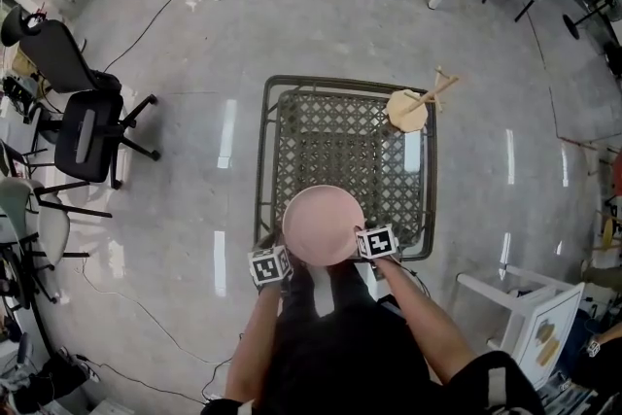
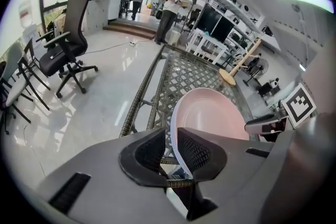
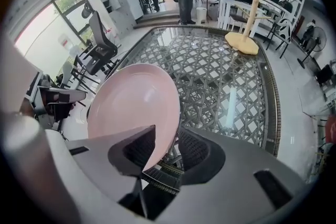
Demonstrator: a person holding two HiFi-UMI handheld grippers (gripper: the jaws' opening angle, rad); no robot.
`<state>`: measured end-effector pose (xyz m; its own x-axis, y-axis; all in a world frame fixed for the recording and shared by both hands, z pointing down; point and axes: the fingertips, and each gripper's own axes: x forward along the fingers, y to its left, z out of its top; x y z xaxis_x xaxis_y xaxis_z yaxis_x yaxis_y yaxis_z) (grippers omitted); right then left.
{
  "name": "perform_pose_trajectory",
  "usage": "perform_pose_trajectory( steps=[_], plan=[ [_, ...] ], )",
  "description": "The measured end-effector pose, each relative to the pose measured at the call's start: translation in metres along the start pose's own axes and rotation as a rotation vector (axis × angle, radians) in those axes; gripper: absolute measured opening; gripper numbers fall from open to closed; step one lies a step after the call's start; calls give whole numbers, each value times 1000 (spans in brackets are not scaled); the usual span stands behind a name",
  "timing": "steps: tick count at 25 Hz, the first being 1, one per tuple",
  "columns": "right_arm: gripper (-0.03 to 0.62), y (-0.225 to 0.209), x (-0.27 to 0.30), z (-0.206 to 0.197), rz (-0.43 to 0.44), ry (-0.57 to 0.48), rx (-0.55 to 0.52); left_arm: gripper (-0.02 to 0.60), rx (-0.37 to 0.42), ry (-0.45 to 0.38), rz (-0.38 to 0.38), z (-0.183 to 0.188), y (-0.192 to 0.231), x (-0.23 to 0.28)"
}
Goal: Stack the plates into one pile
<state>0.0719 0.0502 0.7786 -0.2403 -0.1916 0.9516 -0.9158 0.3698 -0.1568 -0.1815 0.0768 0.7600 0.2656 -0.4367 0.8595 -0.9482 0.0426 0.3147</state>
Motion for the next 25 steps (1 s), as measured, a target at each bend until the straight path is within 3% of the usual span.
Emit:
perform_pose_trajectory(
  steps=[12, 25],
  plan=[
    [119, 17, -53, 51, 39, -188, -24, 66, 60, -161, -51, 61, -31, -47],
    [25, 37, -180, 123, 62, -563, -34, 20, 171, -477, -181, 148, -110, -144]
  ],
)
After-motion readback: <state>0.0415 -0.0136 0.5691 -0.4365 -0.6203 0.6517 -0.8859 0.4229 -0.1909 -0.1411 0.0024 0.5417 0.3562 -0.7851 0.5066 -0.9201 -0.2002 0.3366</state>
